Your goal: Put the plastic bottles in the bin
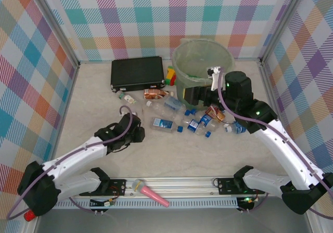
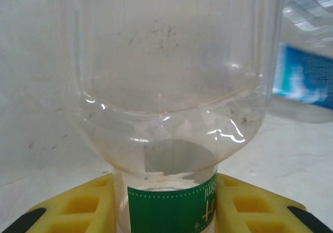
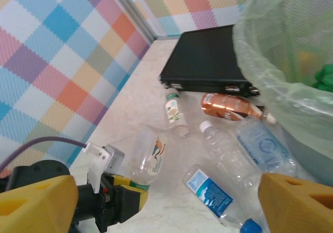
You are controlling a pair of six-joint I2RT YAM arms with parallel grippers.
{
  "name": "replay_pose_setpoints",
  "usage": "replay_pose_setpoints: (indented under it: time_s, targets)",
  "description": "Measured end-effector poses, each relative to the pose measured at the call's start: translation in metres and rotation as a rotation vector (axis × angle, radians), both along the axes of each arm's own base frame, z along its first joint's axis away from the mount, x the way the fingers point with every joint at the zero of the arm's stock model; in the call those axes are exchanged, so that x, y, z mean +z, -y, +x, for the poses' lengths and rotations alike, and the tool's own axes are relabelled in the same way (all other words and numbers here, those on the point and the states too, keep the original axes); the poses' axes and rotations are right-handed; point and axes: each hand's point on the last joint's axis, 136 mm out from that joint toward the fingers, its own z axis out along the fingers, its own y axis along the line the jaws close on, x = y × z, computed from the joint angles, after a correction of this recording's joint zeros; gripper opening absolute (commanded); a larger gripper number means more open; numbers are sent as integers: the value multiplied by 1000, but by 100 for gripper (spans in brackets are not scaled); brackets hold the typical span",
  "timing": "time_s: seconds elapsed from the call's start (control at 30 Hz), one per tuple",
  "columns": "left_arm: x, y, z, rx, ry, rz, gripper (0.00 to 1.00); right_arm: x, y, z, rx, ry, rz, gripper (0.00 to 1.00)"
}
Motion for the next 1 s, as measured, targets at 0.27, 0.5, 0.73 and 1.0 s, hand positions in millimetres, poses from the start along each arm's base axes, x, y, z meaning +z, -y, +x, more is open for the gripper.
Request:
replay_pose_setpoints:
  time_s: [0.27,0.5,0.73,1.0]
  targets:
    - [70,50,-21,-261,200,-84,33,-12,-35,-5,168,-117,50,79]
    - [95,81,-38,-411,281,-115,33,-31,-55,-3,239,-237,49,79]
    - [118,101,-49,-494,333,-141,33,-45,-68,-4,276,-308,32,79]
    - [121,105,-52,-512,344,-137,33,-65,-86,-12,336,-380,6,69]
